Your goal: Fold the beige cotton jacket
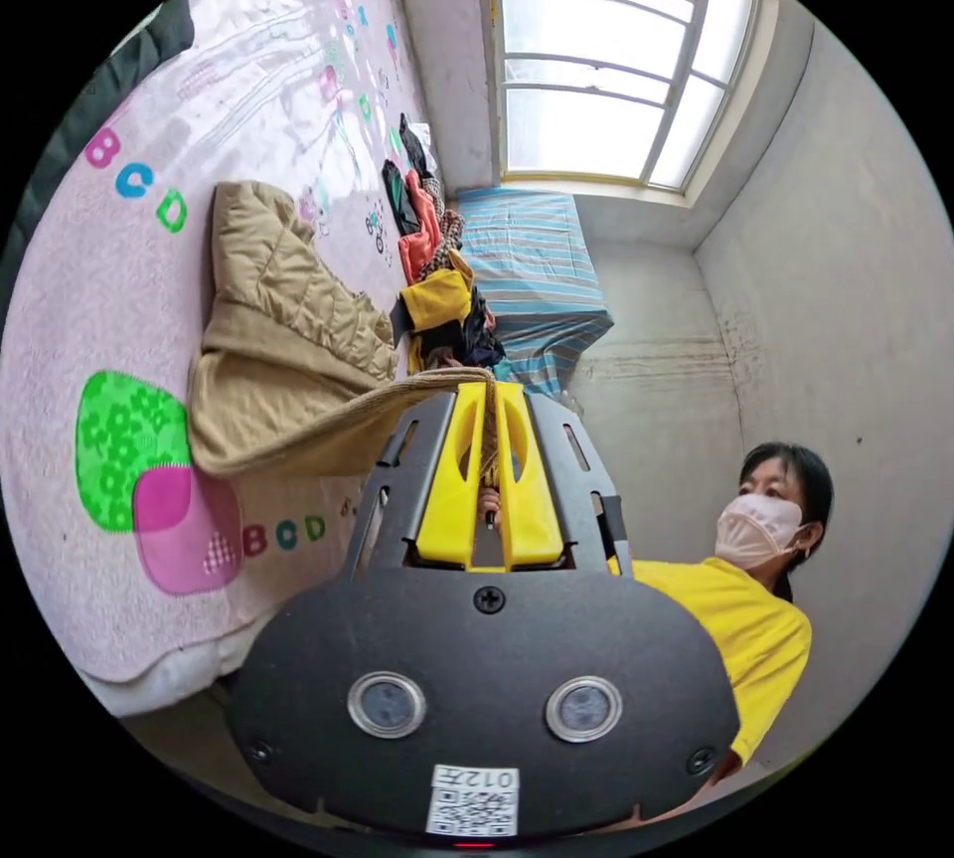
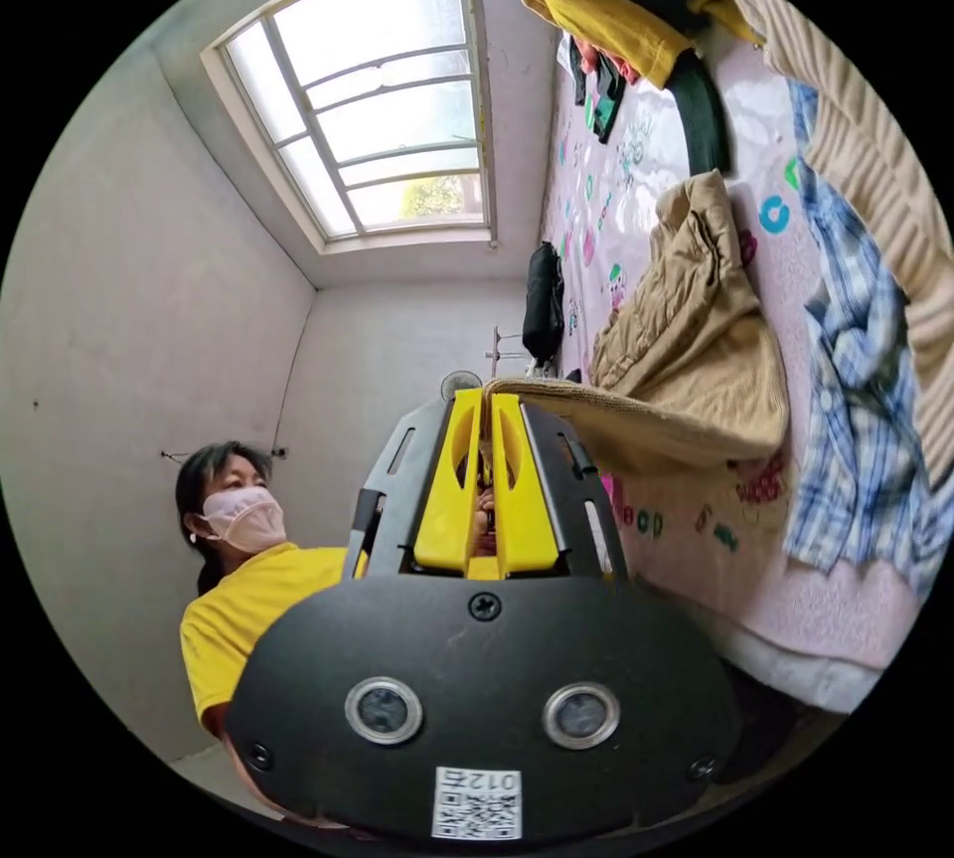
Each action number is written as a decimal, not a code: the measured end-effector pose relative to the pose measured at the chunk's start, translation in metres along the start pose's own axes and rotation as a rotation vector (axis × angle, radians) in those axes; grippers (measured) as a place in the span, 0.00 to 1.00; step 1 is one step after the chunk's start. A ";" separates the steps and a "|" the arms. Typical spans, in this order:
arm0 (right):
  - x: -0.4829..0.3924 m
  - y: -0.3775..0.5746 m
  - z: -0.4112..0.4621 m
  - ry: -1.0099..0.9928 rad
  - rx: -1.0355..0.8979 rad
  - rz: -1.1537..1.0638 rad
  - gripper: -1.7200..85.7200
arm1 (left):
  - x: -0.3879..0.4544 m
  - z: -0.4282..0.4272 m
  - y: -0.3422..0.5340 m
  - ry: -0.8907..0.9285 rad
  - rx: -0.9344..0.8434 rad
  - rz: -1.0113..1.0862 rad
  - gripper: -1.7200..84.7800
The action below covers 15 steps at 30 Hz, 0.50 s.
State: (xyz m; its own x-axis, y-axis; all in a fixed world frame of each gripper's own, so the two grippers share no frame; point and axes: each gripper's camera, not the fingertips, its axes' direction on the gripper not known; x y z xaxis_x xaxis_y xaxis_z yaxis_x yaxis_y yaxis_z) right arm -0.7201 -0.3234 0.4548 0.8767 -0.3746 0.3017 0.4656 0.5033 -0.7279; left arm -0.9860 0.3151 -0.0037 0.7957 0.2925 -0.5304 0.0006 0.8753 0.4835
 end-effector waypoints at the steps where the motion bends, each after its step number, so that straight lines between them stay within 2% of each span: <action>1: 0.004 -0.023 0.010 0.016 0.013 -0.001 0.04 | -0.003 0.008 -0.020 -0.007 -0.002 -0.014 0.03; 9: 0.063 -0.191 0.096 0.157 0.009 0.075 0.05 | -0.051 0.049 -0.148 -0.124 0.050 -0.150 0.05; 13: 0.123 -0.257 0.152 0.460 -0.071 0.181 0.09 | -0.090 0.066 -0.185 -0.213 0.137 -0.236 0.09; 15: 0.142 -0.262 0.165 0.513 -0.111 0.200 0.10 | -0.098 0.063 -0.180 -0.192 0.205 -0.254 0.10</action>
State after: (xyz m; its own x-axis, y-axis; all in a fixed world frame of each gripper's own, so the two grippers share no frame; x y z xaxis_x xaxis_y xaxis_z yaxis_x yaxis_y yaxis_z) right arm -0.6975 -0.3797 0.7900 0.7629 -0.6246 -0.1669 0.2564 0.5293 -0.8087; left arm -1.0260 0.1047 0.0057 0.8534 -0.0188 -0.5209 0.3186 0.8097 0.4928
